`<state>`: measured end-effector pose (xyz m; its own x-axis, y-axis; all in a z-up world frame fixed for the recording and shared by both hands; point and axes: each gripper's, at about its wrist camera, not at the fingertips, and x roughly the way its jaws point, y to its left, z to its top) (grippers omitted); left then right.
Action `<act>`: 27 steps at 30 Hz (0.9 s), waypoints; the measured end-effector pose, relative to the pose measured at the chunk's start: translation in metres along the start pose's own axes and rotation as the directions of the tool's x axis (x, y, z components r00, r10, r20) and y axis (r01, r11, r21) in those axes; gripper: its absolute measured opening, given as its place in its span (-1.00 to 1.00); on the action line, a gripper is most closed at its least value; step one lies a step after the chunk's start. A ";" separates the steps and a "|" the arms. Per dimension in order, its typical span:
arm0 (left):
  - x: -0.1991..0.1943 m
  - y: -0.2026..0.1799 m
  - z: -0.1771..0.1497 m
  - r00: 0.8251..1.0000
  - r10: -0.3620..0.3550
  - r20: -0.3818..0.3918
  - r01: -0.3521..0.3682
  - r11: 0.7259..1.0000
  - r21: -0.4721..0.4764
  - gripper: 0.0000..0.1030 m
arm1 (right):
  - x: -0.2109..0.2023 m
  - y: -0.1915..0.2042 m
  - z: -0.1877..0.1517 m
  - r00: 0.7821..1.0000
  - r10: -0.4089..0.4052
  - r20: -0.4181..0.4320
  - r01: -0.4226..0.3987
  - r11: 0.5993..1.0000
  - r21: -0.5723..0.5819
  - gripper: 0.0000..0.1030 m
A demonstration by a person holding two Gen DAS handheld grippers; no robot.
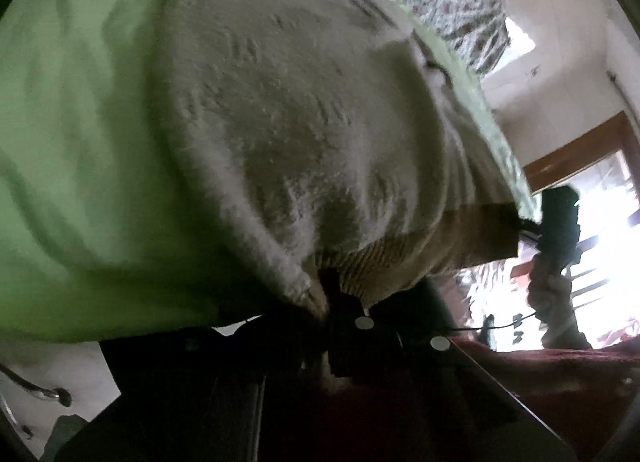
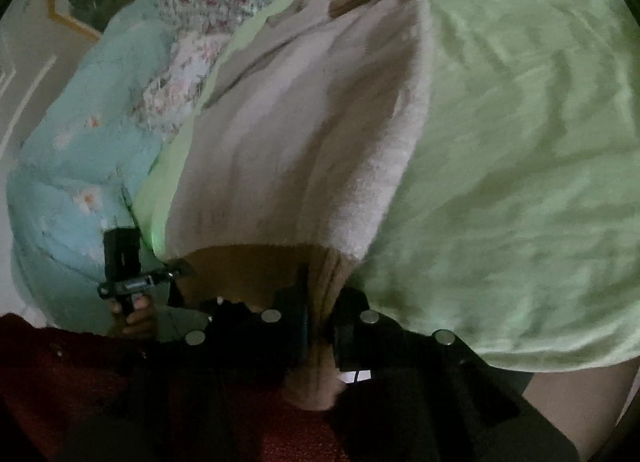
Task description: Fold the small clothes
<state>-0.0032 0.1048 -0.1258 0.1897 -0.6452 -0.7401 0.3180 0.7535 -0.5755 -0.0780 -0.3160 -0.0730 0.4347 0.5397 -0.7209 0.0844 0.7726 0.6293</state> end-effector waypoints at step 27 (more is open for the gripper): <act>-0.138 -0.082 0.153 0.850 -0.064 0.523 -0.030 0.985 0.168 -0.90 | -0.078 0.047 0.127 0.869 0.268 0.416 -0.262 0.962 -0.074 -0.85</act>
<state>0.0863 0.1129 0.0764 0.6271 -0.6622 -0.4101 0.4641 0.7405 -0.4860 0.0055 -0.3640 0.0498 0.7732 0.5372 -0.3370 -0.0989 0.6271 0.7726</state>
